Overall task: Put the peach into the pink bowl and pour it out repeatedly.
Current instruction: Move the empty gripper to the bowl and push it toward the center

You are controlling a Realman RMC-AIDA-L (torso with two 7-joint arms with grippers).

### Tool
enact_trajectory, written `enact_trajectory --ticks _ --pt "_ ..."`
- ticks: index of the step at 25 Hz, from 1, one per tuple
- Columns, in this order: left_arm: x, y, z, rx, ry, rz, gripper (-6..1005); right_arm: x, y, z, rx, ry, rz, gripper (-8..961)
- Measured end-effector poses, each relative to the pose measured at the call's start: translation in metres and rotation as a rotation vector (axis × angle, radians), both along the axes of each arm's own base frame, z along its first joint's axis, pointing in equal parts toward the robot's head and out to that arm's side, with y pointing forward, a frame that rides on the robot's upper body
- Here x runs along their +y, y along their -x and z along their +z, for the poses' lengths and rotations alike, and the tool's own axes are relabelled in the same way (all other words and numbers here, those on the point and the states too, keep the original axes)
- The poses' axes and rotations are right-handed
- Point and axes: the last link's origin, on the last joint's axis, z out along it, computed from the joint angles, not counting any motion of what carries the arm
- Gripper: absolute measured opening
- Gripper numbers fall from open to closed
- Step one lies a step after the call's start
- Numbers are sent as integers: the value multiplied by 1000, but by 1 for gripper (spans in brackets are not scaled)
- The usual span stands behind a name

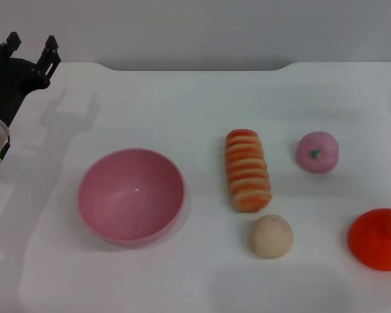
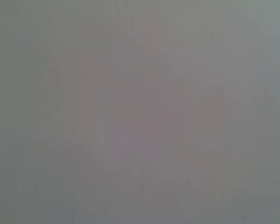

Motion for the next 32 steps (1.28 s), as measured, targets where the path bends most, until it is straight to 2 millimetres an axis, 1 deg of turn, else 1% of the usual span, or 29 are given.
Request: enact_trajectory --ticks 4,8,11,12,13,14,16,18,20,21,22,23,24,25,26,29,31,32 --pt "2 1 -2 -2 13 16 694 1 1 0 -3 3 3 407" --pt "9 -3 -5 -67 78 25 695 -1 -1 1 -3 2 3 407" --pt "17 -15 -5 -126 139 0 691 -1 -1 1 2 4 4 407" --pt "17 -15 -5 -126 139 0 690 -2 -2 1 2 4 2 407" --pt "21 -26 -4 -155 176 -41 689 -2 -2 0 2 5 1 407" --pt "24 -38 -1 -181 212 -85 688 -3 -3 1 6 5 0 407" --pt "28 -50 6 -216 252 -130 688 -5 -5 1 24 7 -2 407" --pt "33 -63 17 -267 304 -171 688 -6 -6 1 41 10 -1 407" --pt "38 -77 33 -324 355 -218 688 -5 -5 0 43 16 4 407" --pt "41 -90 47 -346 388 -271 688 -5 -5 0 43 16 4 407" --pt "42 -96 53 -350 410 -299 688 -5 -4 0 40 19 8 407" --pt "42 -107 63 -357 448 -344 688 -5 -3 -1 38 21 13 407" --pt "43 -113 70 -357 478 -368 688 -5 -3 -1 37 22 16 407" --pt "47 -126 84 -359 556 -394 688 -5 -3 -1 37 24 17 407" --pt "49 -131 89 -358 589 -393 688 -5 -3 -1 37 24 17 407" --pt "56 -139 96 -328 738 -326 687 -5 -3 -4 33 40 13 407" --pt "56 -145 94 -256 864 -257 687 -5 -4 -5 32 44 12 407" --pt "56 -148 94 -225 898 -237 687 -6 -4 -5 32 44 11 407"
